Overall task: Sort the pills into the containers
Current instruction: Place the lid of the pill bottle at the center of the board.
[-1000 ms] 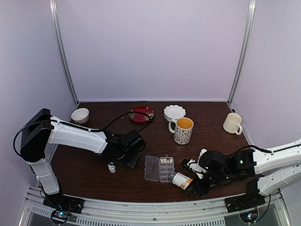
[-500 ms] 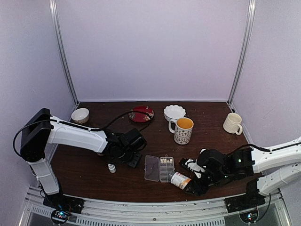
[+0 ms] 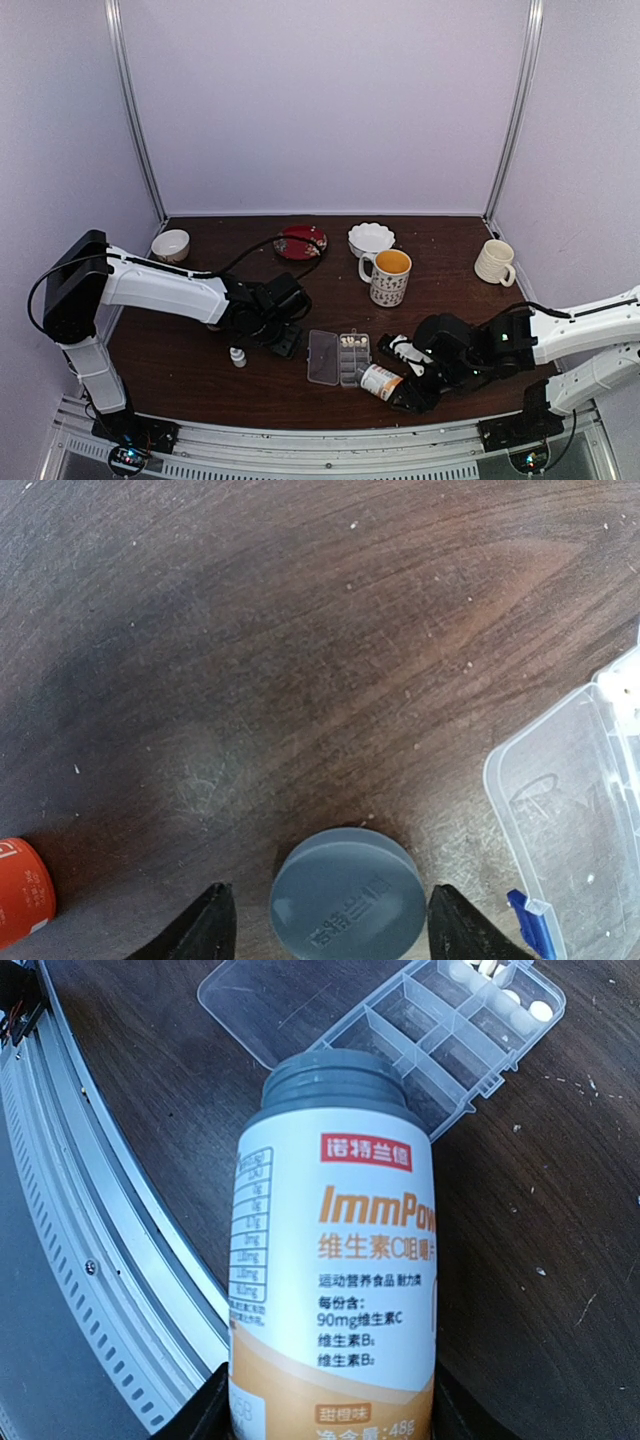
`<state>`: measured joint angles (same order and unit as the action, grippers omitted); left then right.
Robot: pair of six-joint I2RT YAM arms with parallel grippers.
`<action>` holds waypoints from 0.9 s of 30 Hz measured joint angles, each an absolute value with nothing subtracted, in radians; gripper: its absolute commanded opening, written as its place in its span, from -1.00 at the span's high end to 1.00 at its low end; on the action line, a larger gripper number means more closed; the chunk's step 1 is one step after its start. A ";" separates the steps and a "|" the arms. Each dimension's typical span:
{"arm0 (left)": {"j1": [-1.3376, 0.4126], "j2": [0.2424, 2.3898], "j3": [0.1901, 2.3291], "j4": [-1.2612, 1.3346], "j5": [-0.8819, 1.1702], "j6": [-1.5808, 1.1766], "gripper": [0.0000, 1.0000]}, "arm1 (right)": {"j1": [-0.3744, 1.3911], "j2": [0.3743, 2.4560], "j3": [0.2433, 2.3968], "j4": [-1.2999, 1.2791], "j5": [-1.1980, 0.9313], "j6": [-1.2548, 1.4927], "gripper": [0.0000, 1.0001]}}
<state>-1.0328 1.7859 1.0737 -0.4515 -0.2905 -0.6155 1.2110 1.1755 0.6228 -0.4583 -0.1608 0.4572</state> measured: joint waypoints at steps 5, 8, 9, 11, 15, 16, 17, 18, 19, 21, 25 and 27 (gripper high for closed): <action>-1.033 1.786 1.076 -0.458 -0.290 -0.616 -0.43 | 1.211 1.180 0.658 -0.493 -0.159 0.460 1.00; -1.033 1.786 1.077 -0.465 -0.290 -0.616 -0.44 | 1.211 1.182 0.659 -0.498 -0.159 0.468 1.00; -1.033 1.786 1.077 -0.466 -0.290 -0.616 -0.45 | 1.211 1.185 0.662 -0.505 -0.159 0.467 1.00; -1.033 1.785 1.077 -0.468 -0.291 -0.617 -0.45 | 1.211 1.190 0.669 -0.511 -0.159 0.471 1.00; -1.033 1.780 1.077 -0.474 -0.292 -0.618 -0.45 | 1.211 1.190 0.675 -0.525 -0.152 0.476 1.00; -1.033 1.778 1.077 -0.474 -0.292 -0.619 -0.45 | 1.211 1.198 0.684 -0.540 -0.149 0.475 1.00; -1.033 1.775 1.077 -0.476 -0.292 -0.619 -0.45 | 1.211 1.211 0.697 -0.553 -0.149 0.474 1.00; -1.033 1.772 1.077 -0.476 -0.292 -0.619 -0.45 | 1.211 1.222 0.705 -0.556 -0.149 0.475 1.00; -1.033 1.769 1.077 -0.477 -0.291 -0.619 -0.45 | 1.211 1.228 0.709 -0.555 -0.149 0.475 1.00; -1.033 1.761 1.078 -0.480 -0.291 -0.619 -0.45 | 1.211 1.235 0.710 -0.557 -0.150 0.474 1.00; -1.033 1.757 1.085 -0.481 -0.291 -0.620 -0.44 | 1.211 1.257 0.715 -0.567 -0.154 0.471 1.00; -1.033 1.757 1.085 -0.482 -0.291 -0.620 -0.44 | 1.211 1.254 0.716 -0.566 -0.155 0.471 1.00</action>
<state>-1.0328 1.7569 1.0855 -0.4816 -0.2913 -0.6205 1.2110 1.2541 0.7158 -0.5655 -0.1547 0.4706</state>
